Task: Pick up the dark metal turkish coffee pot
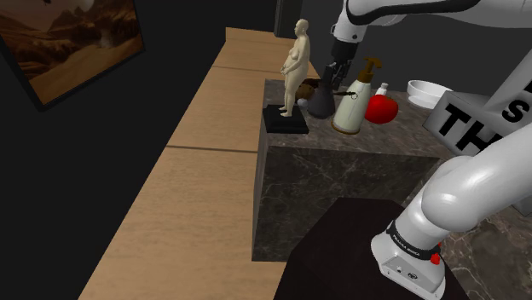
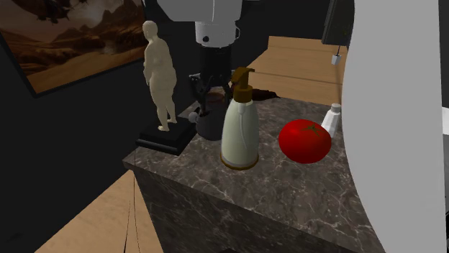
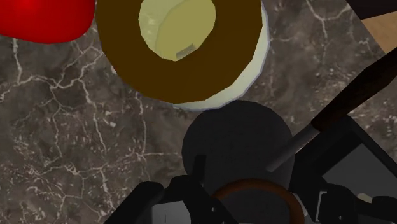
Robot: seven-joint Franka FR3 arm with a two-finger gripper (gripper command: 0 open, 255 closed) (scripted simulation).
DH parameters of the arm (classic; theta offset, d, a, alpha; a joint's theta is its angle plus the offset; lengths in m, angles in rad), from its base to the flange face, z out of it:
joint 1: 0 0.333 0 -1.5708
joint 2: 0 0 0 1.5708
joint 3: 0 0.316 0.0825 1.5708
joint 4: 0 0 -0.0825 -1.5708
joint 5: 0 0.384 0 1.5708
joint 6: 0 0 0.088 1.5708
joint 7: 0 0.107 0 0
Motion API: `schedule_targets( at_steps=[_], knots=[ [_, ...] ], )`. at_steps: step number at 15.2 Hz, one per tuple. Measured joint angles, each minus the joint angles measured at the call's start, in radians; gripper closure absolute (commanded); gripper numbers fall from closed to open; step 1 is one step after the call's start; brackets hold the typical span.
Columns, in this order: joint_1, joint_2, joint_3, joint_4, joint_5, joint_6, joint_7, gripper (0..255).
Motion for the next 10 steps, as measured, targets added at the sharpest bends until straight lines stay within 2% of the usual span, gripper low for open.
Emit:
schedule_targets(
  at_steps=[10],
  knots=[
    [0.003,0.013,0.003,0.144,0.003,-0.13,0.001,255]
  ],
)
